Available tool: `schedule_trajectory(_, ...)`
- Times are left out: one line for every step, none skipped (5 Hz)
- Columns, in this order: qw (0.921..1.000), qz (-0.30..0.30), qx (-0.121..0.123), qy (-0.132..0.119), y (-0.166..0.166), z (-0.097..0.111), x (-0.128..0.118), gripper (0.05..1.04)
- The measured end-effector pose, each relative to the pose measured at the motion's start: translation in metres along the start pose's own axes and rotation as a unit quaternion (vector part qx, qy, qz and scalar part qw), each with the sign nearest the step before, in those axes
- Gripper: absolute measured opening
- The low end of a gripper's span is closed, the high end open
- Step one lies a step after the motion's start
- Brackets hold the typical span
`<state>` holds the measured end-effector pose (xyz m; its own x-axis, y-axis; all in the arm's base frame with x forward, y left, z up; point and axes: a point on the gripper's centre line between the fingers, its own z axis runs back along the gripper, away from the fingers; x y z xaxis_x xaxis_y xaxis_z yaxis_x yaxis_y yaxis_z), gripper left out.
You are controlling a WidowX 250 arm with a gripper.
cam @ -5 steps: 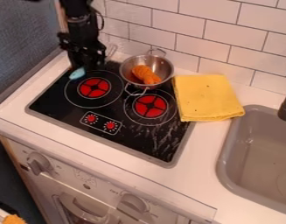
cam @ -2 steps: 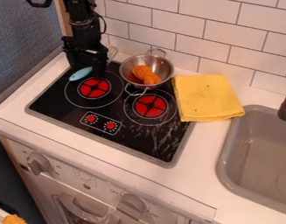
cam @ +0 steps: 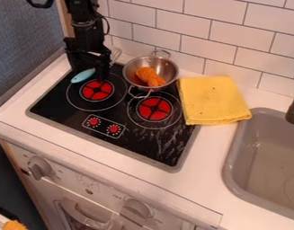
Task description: Move the blue spatula to the left top corner of the burner
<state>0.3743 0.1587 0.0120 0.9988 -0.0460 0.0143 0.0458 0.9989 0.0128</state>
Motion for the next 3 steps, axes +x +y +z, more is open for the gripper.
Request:
schedule_trajectory(0.9999, -0.001, 0.004, -0.015, -0.001, 0.018, 0.001, 1.001)
schedule_trajectory(0.9988, -0.001, 0.016, -0.047, -0.008, 0.049, 0.009, 1.001)
schedule_trajectory(0.9983, -0.008, 0.023, -0.054, -0.016, 0.067, 0.01, 1.001)
